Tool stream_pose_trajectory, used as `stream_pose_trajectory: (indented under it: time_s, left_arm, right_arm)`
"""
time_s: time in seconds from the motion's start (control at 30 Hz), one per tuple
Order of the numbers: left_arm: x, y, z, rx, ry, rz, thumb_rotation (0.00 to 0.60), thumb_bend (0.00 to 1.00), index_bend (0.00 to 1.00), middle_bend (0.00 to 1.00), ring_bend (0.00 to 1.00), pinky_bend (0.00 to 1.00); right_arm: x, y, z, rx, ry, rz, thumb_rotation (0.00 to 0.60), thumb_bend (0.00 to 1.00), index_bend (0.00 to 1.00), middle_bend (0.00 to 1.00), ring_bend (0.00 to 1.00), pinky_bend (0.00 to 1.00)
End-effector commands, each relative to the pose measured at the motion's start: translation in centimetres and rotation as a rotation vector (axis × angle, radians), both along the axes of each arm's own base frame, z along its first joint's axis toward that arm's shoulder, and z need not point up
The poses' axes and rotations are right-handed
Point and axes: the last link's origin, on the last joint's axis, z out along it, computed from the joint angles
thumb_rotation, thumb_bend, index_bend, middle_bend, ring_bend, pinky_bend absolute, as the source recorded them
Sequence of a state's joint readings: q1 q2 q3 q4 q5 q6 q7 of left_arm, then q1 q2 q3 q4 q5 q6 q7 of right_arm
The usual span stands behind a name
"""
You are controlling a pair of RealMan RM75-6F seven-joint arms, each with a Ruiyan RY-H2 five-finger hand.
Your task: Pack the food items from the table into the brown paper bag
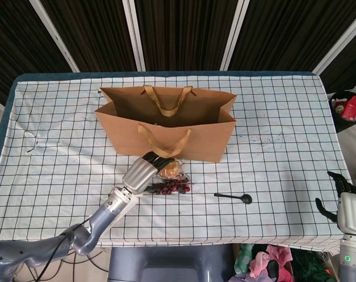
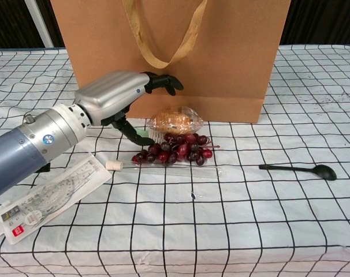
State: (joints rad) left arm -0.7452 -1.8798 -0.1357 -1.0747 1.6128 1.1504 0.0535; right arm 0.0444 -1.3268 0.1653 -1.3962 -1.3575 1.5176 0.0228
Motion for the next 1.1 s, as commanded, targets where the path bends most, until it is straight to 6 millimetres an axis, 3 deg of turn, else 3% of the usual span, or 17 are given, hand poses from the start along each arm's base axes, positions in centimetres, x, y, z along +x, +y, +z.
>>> stream_pose_trajectory:
  time_s: [0.03, 0.67, 1.1]
  left_arm:
    - [0.6, 0.4, -0.7, 0.011, 0.002, -0.015, 0.600, 0.07, 0.19, 0.24, 0.14, 0.25]
    - [0.7, 2.3, -3.2, 0.071, 0.084, -0.056, 0.600, 0.13, 0.21, 0.26, 0.17, 0.26]
    - [0.8, 2.2, -3.5, 0.116, 0.095, -0.103, 0.600, 0.28, 0.31, 0.43, 0.29, 0.36]
  right_arm:
    - [0.0, 0.0, 0.0, -0.004, -0.002, -0.001, 0.600, 0.24, 0.21, 0.22, 0.31, 0.30]
    - [-0.3, -0.1, 0.1, -0.018, -0.017, -0.010, 0.600, 0.26, 0.21, 0.22, 0.31, 0.30]
    - [-0.2, 0.0, 0.0, -0.015, -0.024, -0.007, 0.600, 0.26, 0.21, 0.22, 0.31, 0.30]
